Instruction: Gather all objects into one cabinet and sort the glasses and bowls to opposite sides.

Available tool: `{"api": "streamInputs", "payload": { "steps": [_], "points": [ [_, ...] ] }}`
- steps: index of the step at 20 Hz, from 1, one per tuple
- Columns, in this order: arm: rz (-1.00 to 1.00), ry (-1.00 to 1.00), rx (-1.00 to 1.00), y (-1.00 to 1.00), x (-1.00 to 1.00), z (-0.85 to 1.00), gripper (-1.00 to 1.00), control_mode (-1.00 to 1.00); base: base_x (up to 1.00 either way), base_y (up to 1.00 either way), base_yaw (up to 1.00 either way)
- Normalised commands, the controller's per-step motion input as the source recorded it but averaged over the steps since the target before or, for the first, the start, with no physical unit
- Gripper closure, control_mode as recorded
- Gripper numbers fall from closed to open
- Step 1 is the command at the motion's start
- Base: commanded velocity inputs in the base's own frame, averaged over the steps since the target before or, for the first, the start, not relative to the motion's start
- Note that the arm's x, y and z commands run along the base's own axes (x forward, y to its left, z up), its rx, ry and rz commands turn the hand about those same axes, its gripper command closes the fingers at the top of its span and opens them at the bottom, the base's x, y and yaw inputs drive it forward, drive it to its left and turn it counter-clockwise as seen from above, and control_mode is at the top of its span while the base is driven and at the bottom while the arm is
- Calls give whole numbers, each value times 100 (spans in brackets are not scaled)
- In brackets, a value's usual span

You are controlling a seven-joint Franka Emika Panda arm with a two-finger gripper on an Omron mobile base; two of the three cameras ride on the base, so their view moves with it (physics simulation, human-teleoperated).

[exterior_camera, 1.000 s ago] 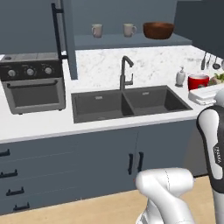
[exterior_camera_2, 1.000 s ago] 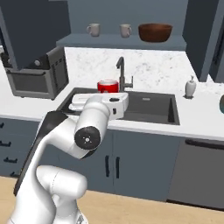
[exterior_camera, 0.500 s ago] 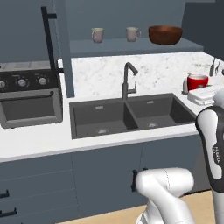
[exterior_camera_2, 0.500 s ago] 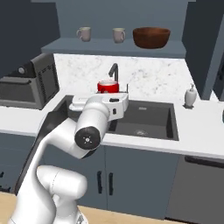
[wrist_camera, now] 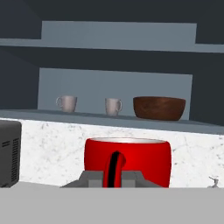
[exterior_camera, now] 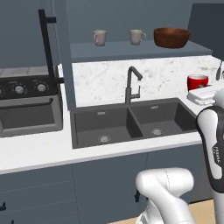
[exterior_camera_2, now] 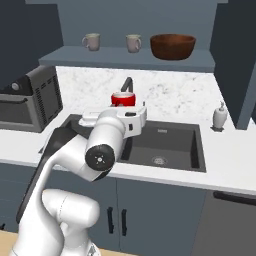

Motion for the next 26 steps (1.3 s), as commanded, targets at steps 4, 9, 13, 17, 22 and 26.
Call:
{"api": "streamInputs", "payload": {
  "steps": [4, 9, 13, 17, 22, 26],
  "points": [
    [0, 0, 0, 0, 0, 0, 100, 100, 9, 13, 0],
    [0, 0, 0, 0, 0, 0, 100, 100, 56, 13, 0],
    [0, 0, 0, 0, 0, 0, 100, 100, 77, 15, 0],
    [0, 0, 0, 0, 0, 0, 100, 100, 42, 12, 0],
    [0, 0, 0, 0, 0, 0, 100, 100, 45, 36, 0],
    [0, 0, 0, 0, 0, 0, 100, 100, 56, 39, 0]
  ]
}}
